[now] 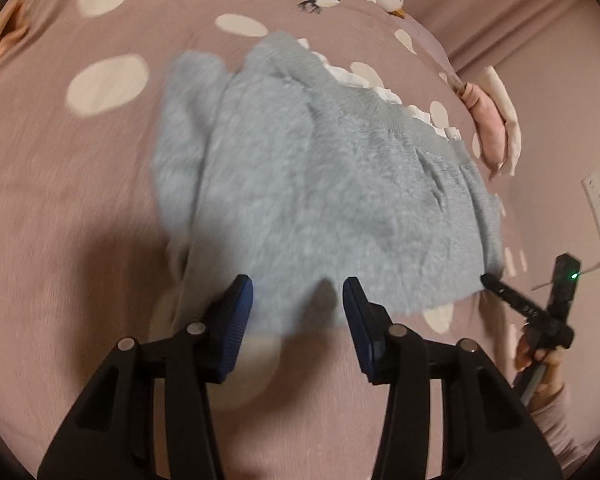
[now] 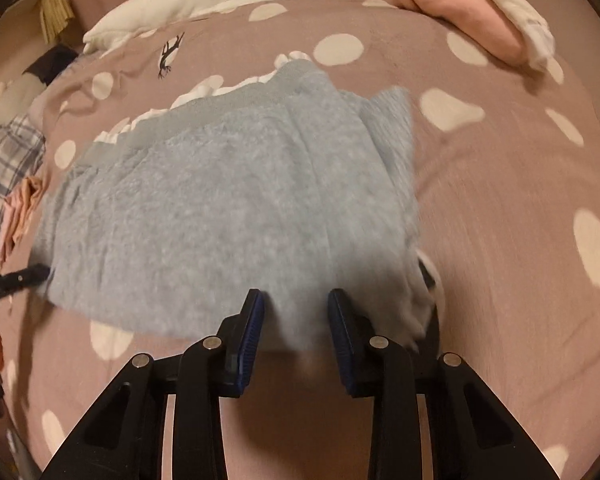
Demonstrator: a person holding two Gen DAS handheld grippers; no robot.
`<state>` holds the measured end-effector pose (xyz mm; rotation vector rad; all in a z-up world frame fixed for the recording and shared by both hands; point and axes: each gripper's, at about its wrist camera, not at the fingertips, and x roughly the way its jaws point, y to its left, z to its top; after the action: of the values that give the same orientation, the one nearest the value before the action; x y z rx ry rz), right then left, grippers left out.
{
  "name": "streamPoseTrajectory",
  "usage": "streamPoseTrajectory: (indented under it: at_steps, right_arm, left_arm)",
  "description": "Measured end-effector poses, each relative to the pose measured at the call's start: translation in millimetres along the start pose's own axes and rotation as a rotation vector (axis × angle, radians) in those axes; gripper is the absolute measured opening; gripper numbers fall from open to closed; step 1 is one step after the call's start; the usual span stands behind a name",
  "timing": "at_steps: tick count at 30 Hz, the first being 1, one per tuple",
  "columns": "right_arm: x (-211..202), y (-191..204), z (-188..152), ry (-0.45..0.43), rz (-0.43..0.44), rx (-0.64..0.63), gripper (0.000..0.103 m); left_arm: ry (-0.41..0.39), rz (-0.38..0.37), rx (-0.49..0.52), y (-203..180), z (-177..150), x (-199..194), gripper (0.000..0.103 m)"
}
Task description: Fold small clothes
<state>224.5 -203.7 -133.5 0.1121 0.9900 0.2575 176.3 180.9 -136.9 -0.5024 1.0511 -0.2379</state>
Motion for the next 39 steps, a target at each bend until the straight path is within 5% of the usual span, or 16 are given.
streamPoseTrajectory:
  at_steps: [6, 13, 27, 31, 39]
  right_arm:
    - [-24, -4, -20, -0.002, 0.041, 0.056, 0.033]
    - [-63, 9, -53, -0.069, 0.078, 0.037, 0.040]
    - [-106, 67, -91, -0.140, 0.151, -0.050, 0.060]
    - [-112, 74, -95, -0.155, 0.164, -0.051, 0.067]
    - [-119, 87, -102, -0.172, 0.178, -0.043, 0.076]
  left_arm:
    - [-0.046, 0.017, -0.033, -2, -29, -38, 0.070]
    - [-0.070, 0.055, -0.077, -4, -67, -68, 0.079]
    - [-0.133, 0.138, 0.012, -51, -112, -105, 0.090]
    - [-0.175, 0.140, 0.009, -53, -120, -117, 0.102]
    - [-0.237, 0.116, -0.024, -51, -129, -136, 0.102]
